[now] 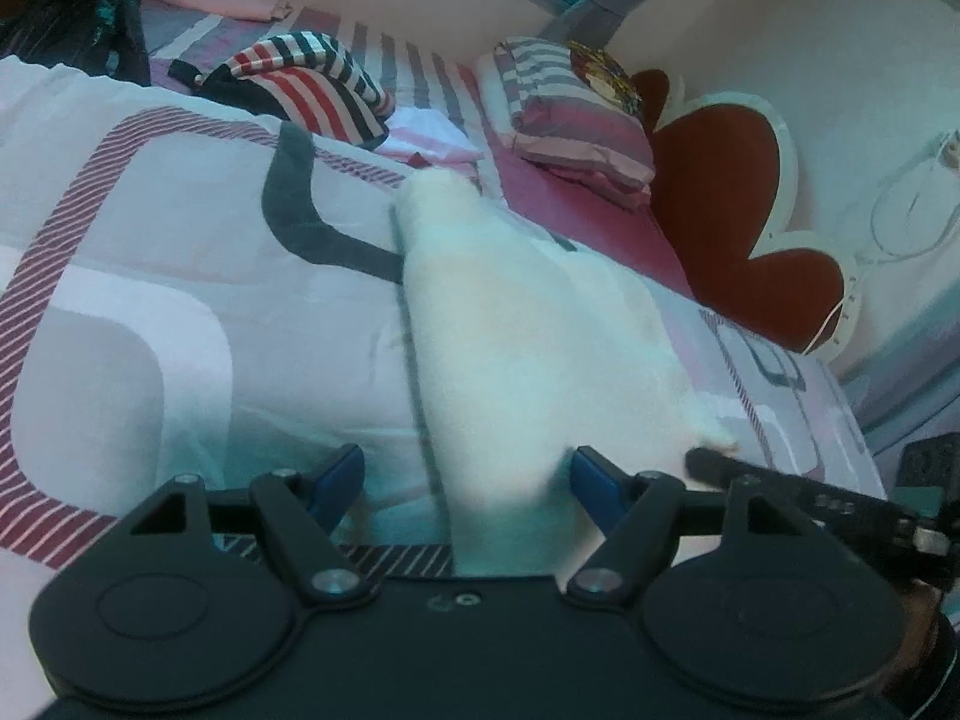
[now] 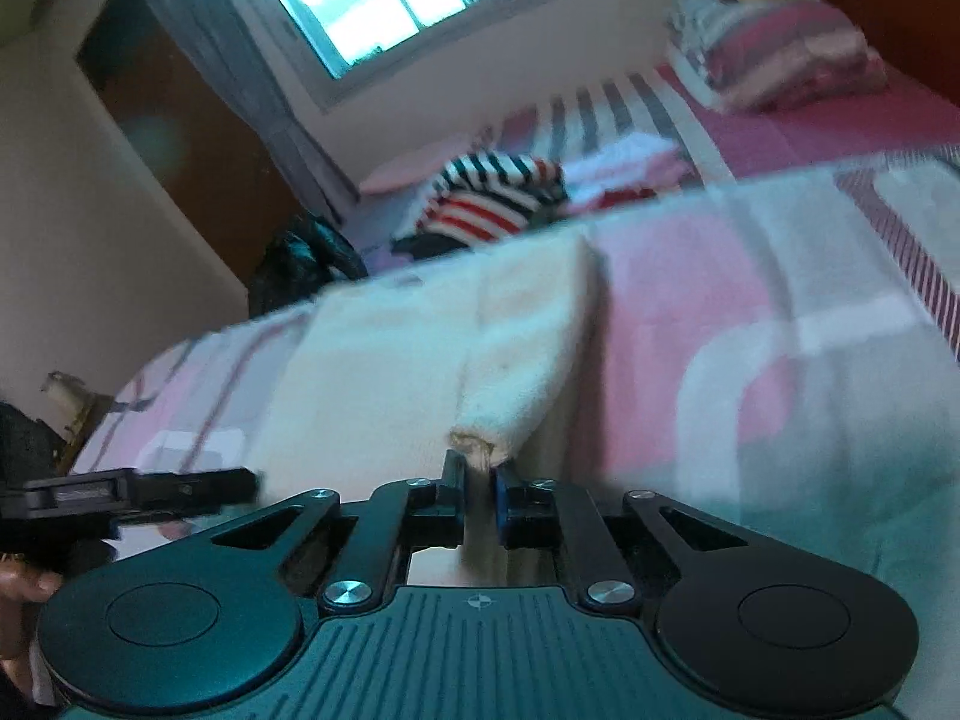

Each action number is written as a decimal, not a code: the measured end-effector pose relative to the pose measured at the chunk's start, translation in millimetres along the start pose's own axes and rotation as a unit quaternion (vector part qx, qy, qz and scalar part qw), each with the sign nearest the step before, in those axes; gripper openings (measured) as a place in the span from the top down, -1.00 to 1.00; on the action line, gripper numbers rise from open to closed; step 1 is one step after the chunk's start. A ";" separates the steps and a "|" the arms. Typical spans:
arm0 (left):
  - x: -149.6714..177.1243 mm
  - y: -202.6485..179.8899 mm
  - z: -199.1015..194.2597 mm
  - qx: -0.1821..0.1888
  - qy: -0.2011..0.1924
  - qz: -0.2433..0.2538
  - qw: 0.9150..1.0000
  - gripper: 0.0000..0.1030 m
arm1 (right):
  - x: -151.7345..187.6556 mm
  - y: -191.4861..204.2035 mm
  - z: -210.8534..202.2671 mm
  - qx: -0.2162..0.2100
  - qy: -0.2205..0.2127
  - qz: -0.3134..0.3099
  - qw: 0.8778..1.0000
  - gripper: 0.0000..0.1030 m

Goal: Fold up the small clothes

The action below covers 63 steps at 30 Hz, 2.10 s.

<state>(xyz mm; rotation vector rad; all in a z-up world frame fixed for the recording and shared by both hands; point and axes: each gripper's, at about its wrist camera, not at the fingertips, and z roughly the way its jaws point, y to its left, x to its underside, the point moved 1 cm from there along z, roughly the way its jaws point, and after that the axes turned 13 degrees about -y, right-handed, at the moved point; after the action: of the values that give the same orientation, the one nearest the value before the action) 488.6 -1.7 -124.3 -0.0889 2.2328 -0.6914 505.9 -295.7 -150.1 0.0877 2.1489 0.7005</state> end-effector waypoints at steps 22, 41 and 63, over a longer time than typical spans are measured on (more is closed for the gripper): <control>-6.8 14.8 29.3 0.034 0.003 -0.088 0.995 0.07 | -15.6 -25.4 20.8 -0.028 0.024 0.079 0.996 0.45; -37.3 18.6 -132.5 -0.146 -0.036 0.185 0.971 0.39 | 39.0 193.1 20.1 -0.089 -0.016 -0.044 0.995 0.54; 28.4 132.8 -224.7 -0.156 -0.055 0.034 0.986 -0.05 | 102.3 239.2 69.0 -0.098 0.070 -0.022 0.992 0.18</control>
<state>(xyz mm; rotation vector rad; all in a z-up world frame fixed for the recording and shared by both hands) 330.5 204.6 -87.5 -0.1998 2.2099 -0.2886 450.2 -32.9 -133.8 -0.1163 2.1958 0.9109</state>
